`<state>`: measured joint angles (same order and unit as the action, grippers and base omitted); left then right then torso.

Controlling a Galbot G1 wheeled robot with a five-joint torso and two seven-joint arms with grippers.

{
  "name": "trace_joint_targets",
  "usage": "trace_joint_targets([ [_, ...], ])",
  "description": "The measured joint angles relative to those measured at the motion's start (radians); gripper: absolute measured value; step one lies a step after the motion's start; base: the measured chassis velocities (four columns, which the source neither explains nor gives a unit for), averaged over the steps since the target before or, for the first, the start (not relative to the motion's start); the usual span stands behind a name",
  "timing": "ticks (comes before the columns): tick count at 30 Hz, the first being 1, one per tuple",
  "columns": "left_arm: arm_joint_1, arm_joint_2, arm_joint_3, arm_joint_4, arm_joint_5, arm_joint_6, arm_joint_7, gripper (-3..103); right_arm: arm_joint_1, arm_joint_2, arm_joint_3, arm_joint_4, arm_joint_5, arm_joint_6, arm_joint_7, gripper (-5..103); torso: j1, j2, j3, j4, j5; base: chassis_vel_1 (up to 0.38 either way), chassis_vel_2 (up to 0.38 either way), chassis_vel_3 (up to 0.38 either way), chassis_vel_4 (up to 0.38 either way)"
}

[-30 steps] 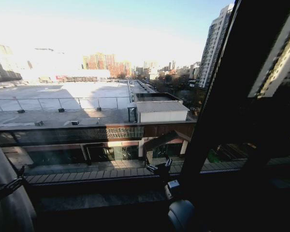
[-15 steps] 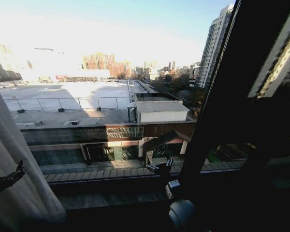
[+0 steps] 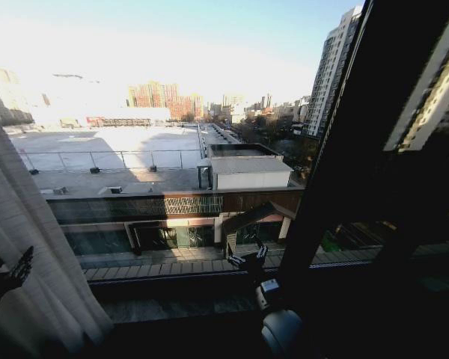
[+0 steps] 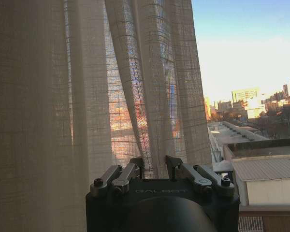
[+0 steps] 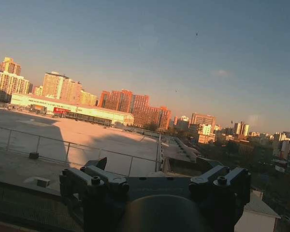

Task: Open the curtains by pulling them apart, changing their state from closed to fully open.

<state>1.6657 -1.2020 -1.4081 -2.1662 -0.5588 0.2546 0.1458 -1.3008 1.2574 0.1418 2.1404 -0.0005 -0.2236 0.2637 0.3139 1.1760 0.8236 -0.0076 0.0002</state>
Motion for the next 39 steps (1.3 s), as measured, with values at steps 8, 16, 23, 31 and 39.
trace_joint_targets([
  [8, -0.016, -0.001, 0.000, 0.007, -0.002, 0.002, -0.004, 3, -0.003, 0.000, 0.003, 0.003, 0.000, 0.003, 0.000, 100, 0.000, 0.000, 0.000, 0.0000, 0.0000, 0.000, 0.000, 0.000, 0.000],
  [16, -0.085, 0.020, -0.002, 0.070, -0.007, 0.042, -0.188, 0, -0.003, -0.003, -0.001, 0.005, 0.000, 0.005, 0.000, 100, 0.000, 0.000, 0.000, -0.0001, 0.0000, 0.000, 0.000, 0.000, 0.000],
  [23, -0.186, 0.117, -0.058, 0.233, 0.005, 0.124, -0.506, 0, 0.004, -0.007, -0.014, -0.001, 0.000, 0.007, -0.001, 100, 0.000, 0.000, 0.000, -0.0003, 0.0001, 0.000, 0.000, 0.000, 0.000],
  [31, -0.258, 0.253, -0.153, 0.497, 0.015, 0.148, -0.705, 0, 0.023, -0.011, -0.047, -0.021, 0.000, 0.015, -0.008, 100, 0.000, 0.000, 0.000, -0.0002, 0.0003, 0.000, 0.000, 0.000, 0.000],
  [39, -0.238, 0.280, -0.215, 0.562, 0.027, 0.175, -0.742, -2, 0.016, -0.012, -0.048, -0.026, 0.000, 0.030, -0.020, 100, 0.000, 0.000, 0.000, 0.0003, -0.0003, 0.000, 0.000, 0.000, 0.000],
])
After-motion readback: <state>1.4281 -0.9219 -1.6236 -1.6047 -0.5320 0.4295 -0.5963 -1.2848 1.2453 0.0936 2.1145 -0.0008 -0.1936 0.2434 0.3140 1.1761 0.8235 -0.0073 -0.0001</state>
